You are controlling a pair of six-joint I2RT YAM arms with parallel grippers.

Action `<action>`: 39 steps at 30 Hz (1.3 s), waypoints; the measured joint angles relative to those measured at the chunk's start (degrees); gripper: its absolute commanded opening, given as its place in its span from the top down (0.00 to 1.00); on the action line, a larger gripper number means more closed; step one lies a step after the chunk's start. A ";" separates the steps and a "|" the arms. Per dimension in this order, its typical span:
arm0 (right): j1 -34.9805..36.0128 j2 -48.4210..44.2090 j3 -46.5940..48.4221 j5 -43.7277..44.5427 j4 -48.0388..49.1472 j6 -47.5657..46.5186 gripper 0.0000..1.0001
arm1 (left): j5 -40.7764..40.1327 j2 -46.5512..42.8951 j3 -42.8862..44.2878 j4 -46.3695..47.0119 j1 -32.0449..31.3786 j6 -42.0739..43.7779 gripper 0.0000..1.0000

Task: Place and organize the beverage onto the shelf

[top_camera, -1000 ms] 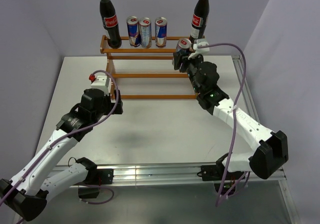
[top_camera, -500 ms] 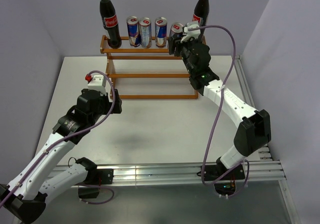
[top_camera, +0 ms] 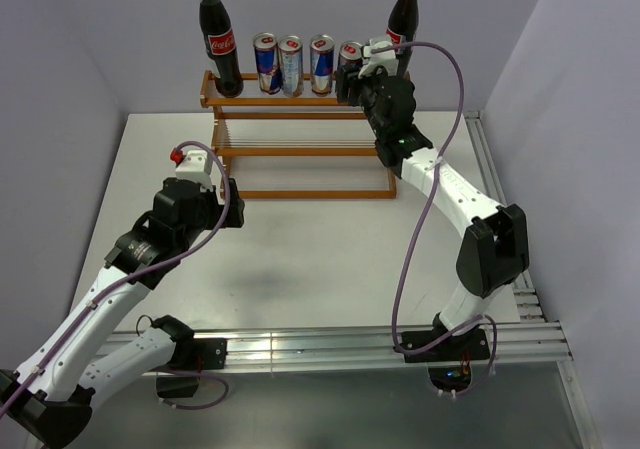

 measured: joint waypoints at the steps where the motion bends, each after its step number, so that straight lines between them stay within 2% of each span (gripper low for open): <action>1: -0.11 0.42 0.39 -0.13 0.04 -0.02 1.00 | 0.02 -0.02 0.00 0.00 0.02 0.00 0.01; 10: -0.55 2.69 2.86 -1.03 -0.22 -0.13 1.00 | 0.50 -0.33 -0.02 0.81 0.39 0.02 0.00; 15: -0.63 4.26 4.11 -1.07 -0.42 -0.28 0.97 | 0.94 -0.33 -0.02 1.03 0.70 0.04 0.00; 18: -0.68 4.46 4.79 -1.07 -1.22 -0.28 0.88 | 1.22 -0.33 -0.02 1.05 0.92 0.02 0.01; 19: -0.68 4.48 4.81 -1.03 -1.33 -0.28 0.81 | 1.44 -0.33 -0.02 1.05 1.01 0.04 0.00; 24: -0.68 4.48 4.81 -0.90 -1.44 -0.24 0.58 | 1.92 -0.33 -0.02 1.14 1.33 0.04 0.00; 25: -0.68 4.48 4.83 -0.90 -1.49 -0.24 0.50 | 1.95 -0.33 -0.02 1.14 1.36 0.04 0.00; 31: -0.68 4.48 5.35 -0.92 -2.56 0.07 0.27 | 2.01 -0.33 -0.02 1.20 1.64 0.04 0.00; 36: -0.68 4.46 5.40 -0.63 -4.28 0.22 0.16 | 2.16 -0.33 -0.02 1.22 1.97 0.04 0.01; 39: -0.68 4.46 5.40 -0.63 -4.63 0.24 0.15 | 2.32 -0.33 -0.02 1.22 2.34 0.04 0.01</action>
